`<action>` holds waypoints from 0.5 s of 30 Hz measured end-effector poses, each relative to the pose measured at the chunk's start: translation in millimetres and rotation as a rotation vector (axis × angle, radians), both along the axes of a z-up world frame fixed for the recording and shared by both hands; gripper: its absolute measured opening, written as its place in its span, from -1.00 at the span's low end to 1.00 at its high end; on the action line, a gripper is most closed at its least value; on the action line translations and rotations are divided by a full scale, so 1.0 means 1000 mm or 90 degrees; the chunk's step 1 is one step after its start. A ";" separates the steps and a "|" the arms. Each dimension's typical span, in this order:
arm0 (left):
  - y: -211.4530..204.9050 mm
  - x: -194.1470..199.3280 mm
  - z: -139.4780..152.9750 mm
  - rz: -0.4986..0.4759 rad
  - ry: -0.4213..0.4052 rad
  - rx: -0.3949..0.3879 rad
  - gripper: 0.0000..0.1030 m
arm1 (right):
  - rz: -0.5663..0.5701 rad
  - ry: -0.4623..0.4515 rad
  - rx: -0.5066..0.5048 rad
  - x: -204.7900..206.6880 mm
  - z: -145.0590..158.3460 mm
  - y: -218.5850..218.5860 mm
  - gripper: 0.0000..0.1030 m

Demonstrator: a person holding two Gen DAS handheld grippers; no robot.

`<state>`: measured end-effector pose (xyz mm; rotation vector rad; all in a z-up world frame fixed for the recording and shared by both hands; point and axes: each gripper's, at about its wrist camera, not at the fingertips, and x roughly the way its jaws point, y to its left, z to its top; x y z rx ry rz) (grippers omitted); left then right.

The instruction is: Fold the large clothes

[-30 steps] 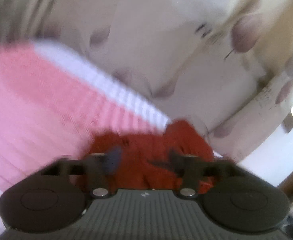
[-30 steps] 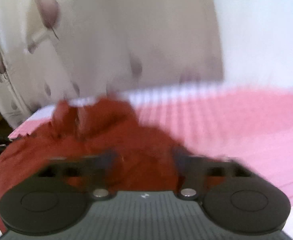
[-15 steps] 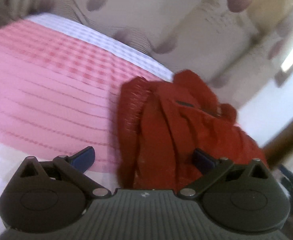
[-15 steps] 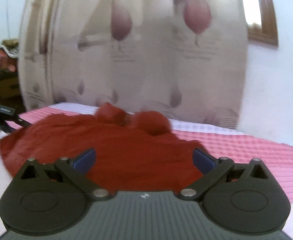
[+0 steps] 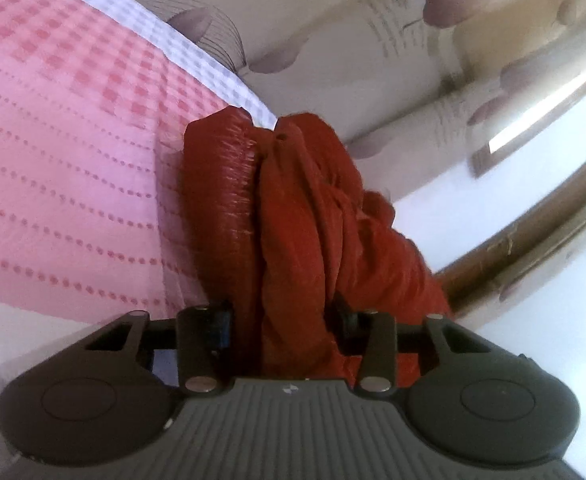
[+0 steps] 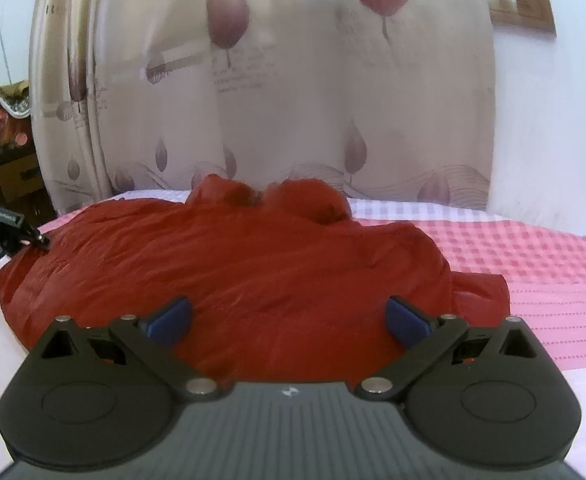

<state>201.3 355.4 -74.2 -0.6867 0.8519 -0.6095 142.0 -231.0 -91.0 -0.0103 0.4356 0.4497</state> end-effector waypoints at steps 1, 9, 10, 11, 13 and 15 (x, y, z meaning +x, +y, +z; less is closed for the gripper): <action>-0.003 -0.003 0.001 0.006 -0.003 0.000 -0.15 | -0.002 -0.004 -0.005 0.000 0.003 0.001 1.00; 0.001 -0.023 -0.006 0.122 0.027 -0.077 -0.03 | 0.060 -0.068 0.018 -0.013 0.043 0.029 0.28; 0.000 -0.023 -0.004 0.109 0.021 -0.073 0.12 | 0.071 -0.060 0.000 -0.011 0.046 0.040 -0.10; -0.001 -0.022 -0.003 0.096 0.015 -0.069 0.16 | 0.081 -0.056 -0.017 -0.009 0.047 0.049 -0.45; -0.003 -0.018 0.000 0.076 0.017 -0.062 0.33 | 0.116 -0.066 -0.058 -0.007 0.048 0.072 -0.45; -0.008 -0.014 0.002 0.054 0.007 -0.052 0.40 | 0.133 -0.065 -0.076 -0.001 0.048 0.088 -0.45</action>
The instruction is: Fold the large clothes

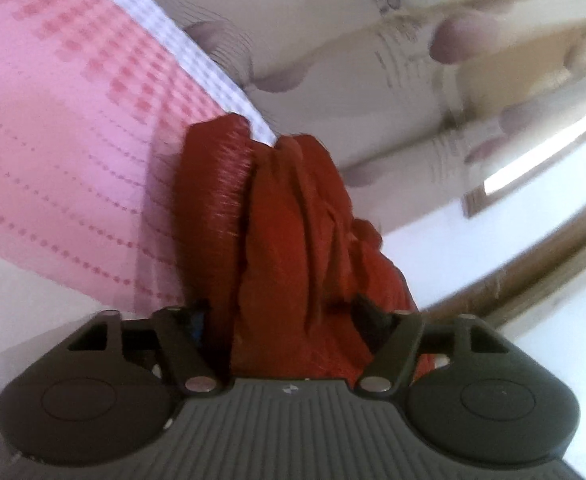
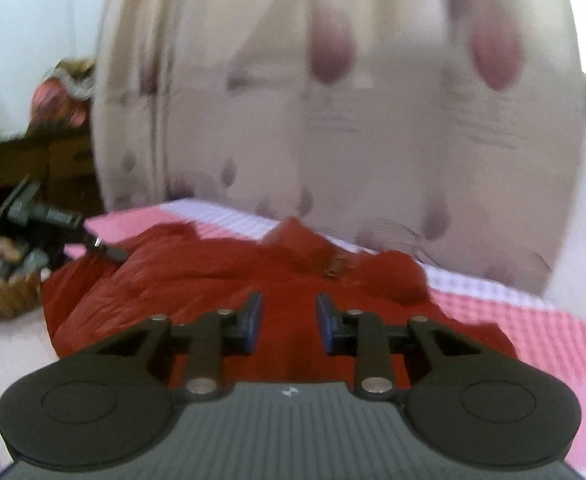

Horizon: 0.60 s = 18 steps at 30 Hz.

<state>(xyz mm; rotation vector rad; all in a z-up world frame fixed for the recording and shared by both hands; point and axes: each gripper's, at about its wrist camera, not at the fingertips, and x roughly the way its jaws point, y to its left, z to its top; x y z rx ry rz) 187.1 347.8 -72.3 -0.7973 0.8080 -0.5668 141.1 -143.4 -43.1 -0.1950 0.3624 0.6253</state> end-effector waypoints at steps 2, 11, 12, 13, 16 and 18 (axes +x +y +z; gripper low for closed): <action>-0.006 0.003 0.000 -0.003 0.000 0.026 0.35 | 0.011 -0.001 0.001 0.006 0.001 0.009 -0.45; -0.023 -0.021 0.029 0.088 0.008 -0.031 -0.51 | -0.027 0.093 -0.035 0.059 -0.043 0.030 -0.59; -0.031 -0.024 0.043 0.084 0.002 -0.057 -0.51 | -0.033 0.106 -0.023 0.065 -0.046 0.029 -0.59; -0.042 -0.025 0.059 0.070 -0.011 -0.069 -0.51 | -0.041 0.132 0.005 0.071 -0.049 0.026 -0.59; -0.101 -0.029 0.115 -0.003 -0.057 -0.039 -0.51 | -0.047 0.173 0.056 0.081 -0.056 0.017 -0.59; -0.145 -0.027 0.134 -0.047 -0.067 -0.026 -0.50 | -0.055 0.217 0.128 0.090 -0.060 0.004 -0.59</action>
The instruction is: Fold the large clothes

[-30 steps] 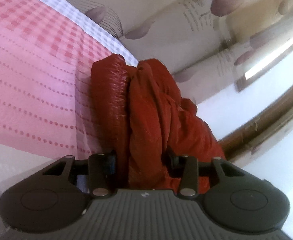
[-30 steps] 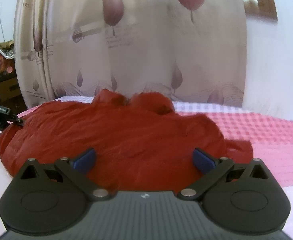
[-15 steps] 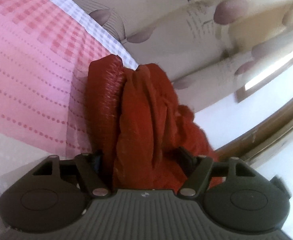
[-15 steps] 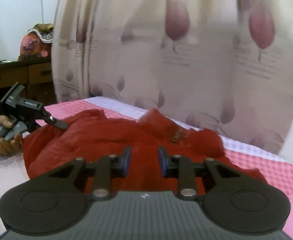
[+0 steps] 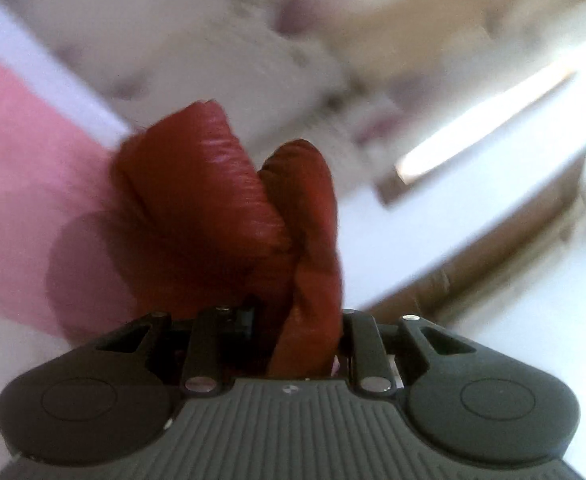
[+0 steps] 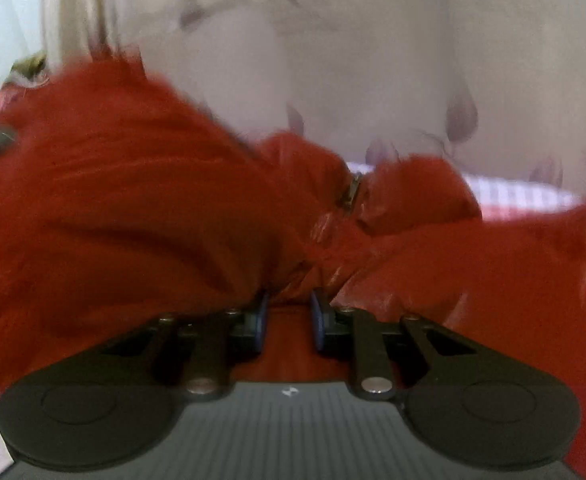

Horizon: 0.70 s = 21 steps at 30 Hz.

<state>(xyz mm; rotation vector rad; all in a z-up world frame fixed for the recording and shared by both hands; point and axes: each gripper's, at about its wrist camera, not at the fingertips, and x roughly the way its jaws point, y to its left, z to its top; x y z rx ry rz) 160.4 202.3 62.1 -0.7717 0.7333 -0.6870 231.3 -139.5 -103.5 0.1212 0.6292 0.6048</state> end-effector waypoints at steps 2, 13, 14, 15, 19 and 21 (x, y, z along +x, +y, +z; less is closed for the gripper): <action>-0.045 0.006 0.007 -0.033 0.001 0.006 -0.50 | -0.016 0.037 0.065 0.006 -0.006 -0.015 -0.59; -0.173 0.030 -0.030 -0.044 -0.070 0.029 -0.39 | -0.059 0.202 0.275 0.022 -0.025 -0.088 -0.70; -0.172 0.029 -0.028 -0.040 -0.075 0.038 -0.39 | -0.066 0.204 0.274 0.017 -0.021 -0.094 -0.69; -0.172 0.027 -0.026 -0.037 -0.079 0.047 -0.39 | -0.069 0.196 0.271 0.009 -0.016 -0.101 -0.68; -0.171 0.017 -0.025 -0.035 -0.086 0.060 -0.39 | -0.075 0.108 0.244 -0.044 0.008 -0.140 -0.27; -0.179 0.012 -0.022 -0.041 -0.102 0.078 -0.39 | -0.093 0.015 0.220 -0.078 0.020 -0.168 0.25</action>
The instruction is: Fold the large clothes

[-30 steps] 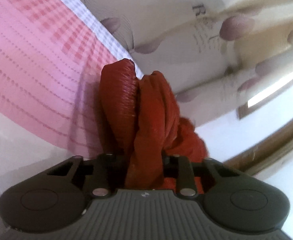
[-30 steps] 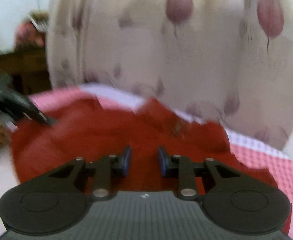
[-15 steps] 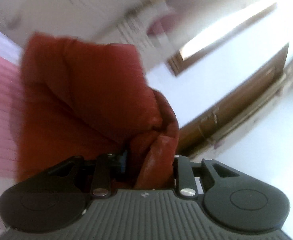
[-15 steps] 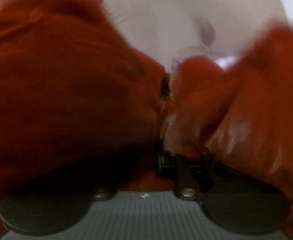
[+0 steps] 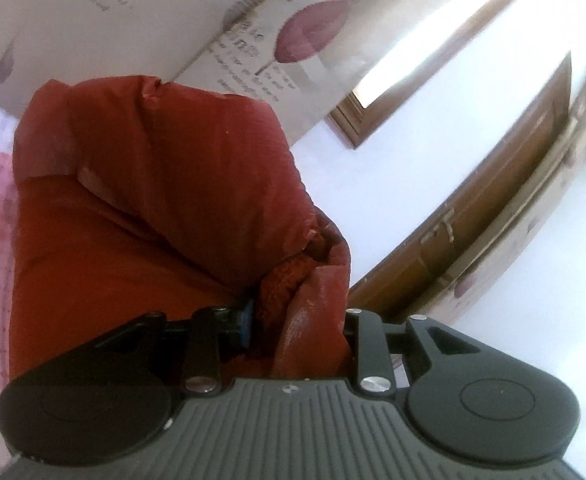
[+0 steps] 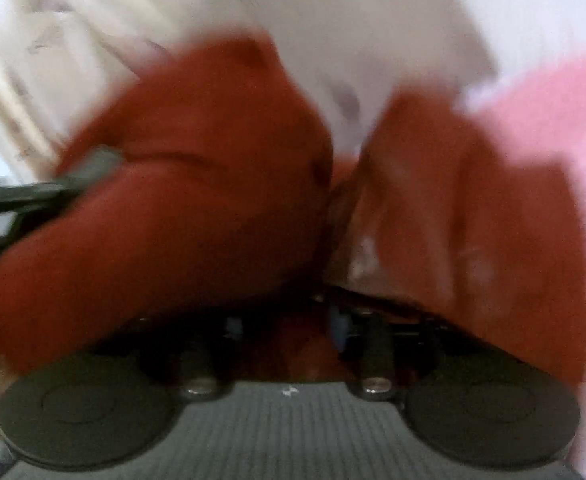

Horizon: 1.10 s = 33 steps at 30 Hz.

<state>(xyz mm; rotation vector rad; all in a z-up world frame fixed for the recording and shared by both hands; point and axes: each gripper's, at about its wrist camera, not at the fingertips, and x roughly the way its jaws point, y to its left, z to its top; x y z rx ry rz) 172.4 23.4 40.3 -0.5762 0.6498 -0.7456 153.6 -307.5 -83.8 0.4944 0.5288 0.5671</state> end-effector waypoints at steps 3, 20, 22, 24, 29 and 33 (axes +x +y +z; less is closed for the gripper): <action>-0.030 0.009 0.001 -0.012 -0.012 0.033 -0.39 | -0.049 -0.011 -0.092 -0.013 -0.006 -0.028 0.39; -0.173 -0.029 -0.060 -0.070 -0.237 0.316 0.28 | -0.108 -0.038 0.144 -0.039 0.020 -0.173 0.78; -0.188 -0.035 -0.063 -0.074 -0.262 0.344 0.43 | -0.060 -0.097 0.075 -0.029 0.065 -0.152 0.78; -0.196 -0.038 -0.068 -0.068 -0.273 0.363 0.43 | 0.004 -0.142 -0.019 -0.015 0.102 -0.114 0.78; -0.213 -0.040 -0.078 -0.066 -0.305 0.388 0.55 | 0.092 -0.148 -0.314 0.039 0.129 -0.013 0.78; -0.213 -0.056 -0.083 -0.078 -0.360 0.412 0.77 | 0.102 -0.128 -0.488 0.057 0.098 0.009 -0.36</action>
